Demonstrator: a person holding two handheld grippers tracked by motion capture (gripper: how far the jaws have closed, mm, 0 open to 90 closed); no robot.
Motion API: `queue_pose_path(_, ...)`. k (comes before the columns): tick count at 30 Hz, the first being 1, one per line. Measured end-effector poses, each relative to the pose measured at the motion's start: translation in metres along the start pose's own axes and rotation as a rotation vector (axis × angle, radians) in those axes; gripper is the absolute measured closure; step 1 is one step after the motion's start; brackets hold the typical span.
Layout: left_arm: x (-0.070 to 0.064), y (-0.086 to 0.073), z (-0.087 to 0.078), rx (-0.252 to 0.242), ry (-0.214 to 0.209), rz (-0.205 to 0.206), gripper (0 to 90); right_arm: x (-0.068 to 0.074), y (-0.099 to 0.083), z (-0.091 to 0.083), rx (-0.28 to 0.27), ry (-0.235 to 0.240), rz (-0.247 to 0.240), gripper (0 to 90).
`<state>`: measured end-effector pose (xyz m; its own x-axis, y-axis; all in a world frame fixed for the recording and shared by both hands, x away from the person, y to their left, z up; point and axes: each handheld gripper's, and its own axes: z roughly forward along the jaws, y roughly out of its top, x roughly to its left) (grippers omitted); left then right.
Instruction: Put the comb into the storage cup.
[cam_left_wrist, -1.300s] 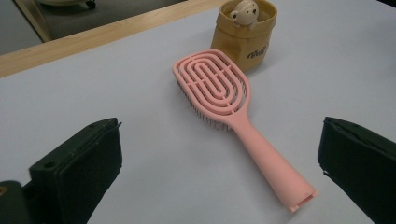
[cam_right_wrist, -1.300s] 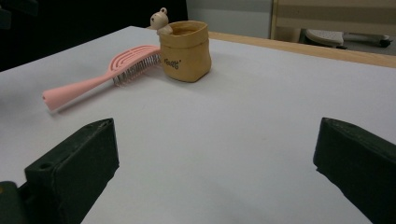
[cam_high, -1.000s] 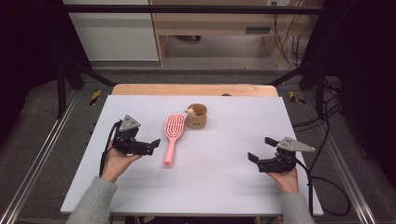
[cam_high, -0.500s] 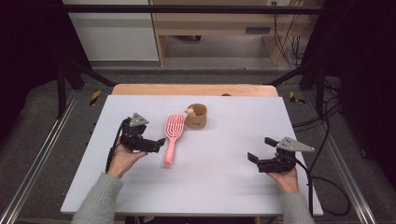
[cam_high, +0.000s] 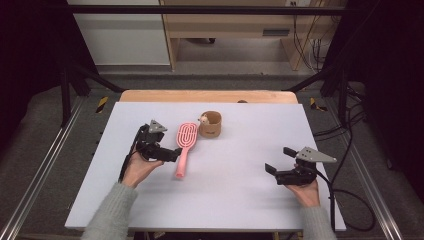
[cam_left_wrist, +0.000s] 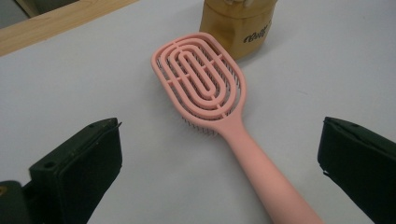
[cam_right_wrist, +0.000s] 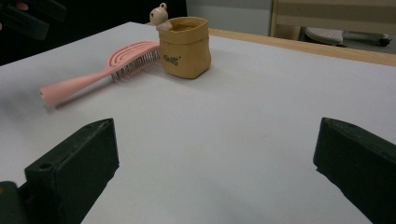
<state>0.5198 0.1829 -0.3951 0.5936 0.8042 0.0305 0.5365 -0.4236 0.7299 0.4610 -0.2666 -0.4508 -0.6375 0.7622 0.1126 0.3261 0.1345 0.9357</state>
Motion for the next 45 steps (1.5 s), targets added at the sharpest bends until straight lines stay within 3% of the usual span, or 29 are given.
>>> queue_pose_path(23,-0.005,0.006,0.031,0.082,0.017,-0.026,0.0,0.000,0.000,0.001,0.003,0.001,0.001,0.5)
queue_pose_path(45,-0.008,0.003,0.057,0.150,0.006,-0.086,4.2,0.000,0.000,0.001,0.003,0.003,0.002,0.5)
